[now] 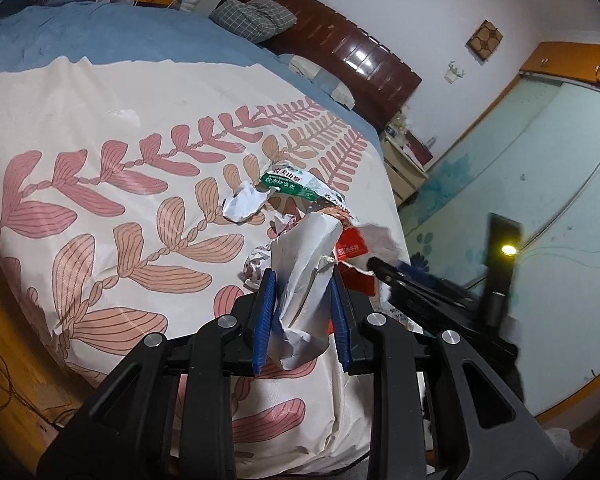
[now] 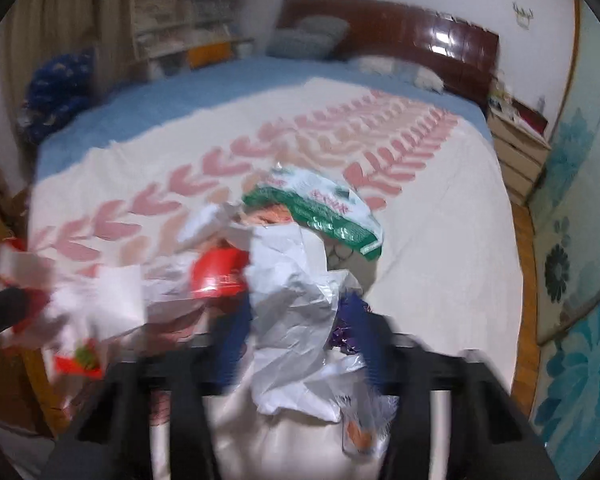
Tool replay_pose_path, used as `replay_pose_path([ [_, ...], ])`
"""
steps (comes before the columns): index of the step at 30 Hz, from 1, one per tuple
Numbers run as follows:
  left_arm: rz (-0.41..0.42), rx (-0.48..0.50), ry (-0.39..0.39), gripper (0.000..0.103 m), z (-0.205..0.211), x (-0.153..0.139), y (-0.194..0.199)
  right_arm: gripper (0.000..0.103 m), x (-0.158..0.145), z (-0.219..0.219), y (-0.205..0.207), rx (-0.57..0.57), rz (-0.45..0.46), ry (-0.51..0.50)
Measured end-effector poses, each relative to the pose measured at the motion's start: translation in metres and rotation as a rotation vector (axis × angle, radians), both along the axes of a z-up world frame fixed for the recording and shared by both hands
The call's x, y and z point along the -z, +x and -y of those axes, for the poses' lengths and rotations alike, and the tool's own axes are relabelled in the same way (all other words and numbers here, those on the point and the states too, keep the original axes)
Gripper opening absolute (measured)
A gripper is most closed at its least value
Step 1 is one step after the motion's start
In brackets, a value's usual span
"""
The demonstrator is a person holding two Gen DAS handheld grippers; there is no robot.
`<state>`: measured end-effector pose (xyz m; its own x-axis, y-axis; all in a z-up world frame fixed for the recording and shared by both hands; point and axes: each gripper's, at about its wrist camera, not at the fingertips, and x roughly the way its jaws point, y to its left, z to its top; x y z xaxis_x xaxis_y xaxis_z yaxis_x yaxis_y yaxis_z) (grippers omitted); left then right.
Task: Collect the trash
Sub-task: 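Grasp a white tissue with the left tool while the right grasps crumpled white paper, then carry both items over the red wastebasket and open both tools to drop them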
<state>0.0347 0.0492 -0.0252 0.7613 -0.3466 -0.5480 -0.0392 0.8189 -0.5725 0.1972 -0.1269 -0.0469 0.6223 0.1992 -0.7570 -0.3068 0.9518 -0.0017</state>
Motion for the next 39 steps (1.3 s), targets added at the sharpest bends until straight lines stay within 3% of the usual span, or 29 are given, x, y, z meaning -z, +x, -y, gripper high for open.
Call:
replay_pose_path([
  [3, -0.001, -0.011, -0.007, 0.026, -0.004, 0.001, -0.002, 0.026, -0.006, 0.012, -0.004, 0.014, -0.013, 0.105],
  [4, 0.001, -0.016, -0.008, 0.026, -0.004, 0.001, -0.003, 0.007, -0.009, 0.015, -0.005, 0.011, -0.02, 0.12],
  [13, 0.028, -0.031, 0.021, 0.026, 0.004, -0.007, -0.018, 0.005, -0.042, 0.052, -0.034, -0.018, -0.036, 0.297],
  [19, 0.078, -0.046, 0.083, 0.026, 0.02, -0.037, -0.028, 0.004, -0.104, 0.085, -0.071, -0.046, 0.047, 0.427],
  [24, 0.166, 0.006, 0.127, 0.026, 0.056, -0.082, -0.041, 0.004, -0.162, 0.158, -0.133, -0.028, 0.149, 0.491],
  [29, 0.231, 0.178, 0.158, 0.026, 0.136, -0.124, -0.05, 0.004, -0.19, 0.272, -0.21, 0.077, 0.198, 0.48],
  [32, 0.231, 0.345, 0.162, 0.026, 0.207, -0.136, -0.046, 0.004, -0.184, 0.343, -0.256, 0.188, 0.188, 0.422],
  [36, 0.176, 0.585, 0.2, 0.026, 0.318, -0.12, -0.035, 0.004, -0.143, 0.423, -0.308, 0.352, 0.116, 0.367],
  [39, 0.086, 0.742, 0.245, 0.026, 0.391, -0.084, -0.032, 0.004, -0.079, 0.479, -0.346, 0.517, -0.009, 0.389],
])
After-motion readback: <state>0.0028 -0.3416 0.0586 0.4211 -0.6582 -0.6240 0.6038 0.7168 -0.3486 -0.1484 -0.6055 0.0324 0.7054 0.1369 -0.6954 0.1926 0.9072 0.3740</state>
